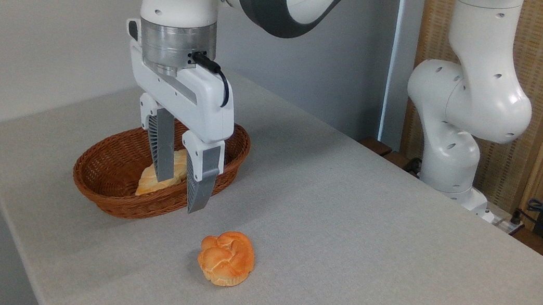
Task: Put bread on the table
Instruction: 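Lower the gripper into the basket and close it on the croissant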
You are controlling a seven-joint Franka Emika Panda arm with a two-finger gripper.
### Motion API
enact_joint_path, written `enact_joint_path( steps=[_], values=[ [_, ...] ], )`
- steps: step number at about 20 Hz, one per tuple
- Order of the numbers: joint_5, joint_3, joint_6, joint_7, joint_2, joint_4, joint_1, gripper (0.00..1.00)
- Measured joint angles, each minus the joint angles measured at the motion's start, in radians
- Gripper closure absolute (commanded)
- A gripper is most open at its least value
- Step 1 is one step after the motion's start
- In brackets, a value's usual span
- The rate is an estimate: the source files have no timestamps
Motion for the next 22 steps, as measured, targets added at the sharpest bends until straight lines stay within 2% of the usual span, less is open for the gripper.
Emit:
enact_joint_path(
  steps=[4, 6, 9, 17, 19, 22],
  values=[
    [-0.009, -0.006, -0.004, -0.002, 0.001, 0.000, -0.003, 0.00],
    [-0.044, -0.022, -0.006, -0.014, 0.004, -0.002, -0.009, 0.00],
    [-0.061, -0.082, -0.006, -0.076, 0.022, -0.007, -0.018, 0.00],
    [-0.064, -0.255, -0.006, -0.290, 0.054, -0.018, -0.028, 0.00],
    [-0.064, -0.284, -0.006, -0.325, 0.069, -0.019, -0.029, 0.00],
    [-0.064, -0.295, -0.006, -0.332, 0.090, -0.020, -0.032, 0.00]
  ],
)
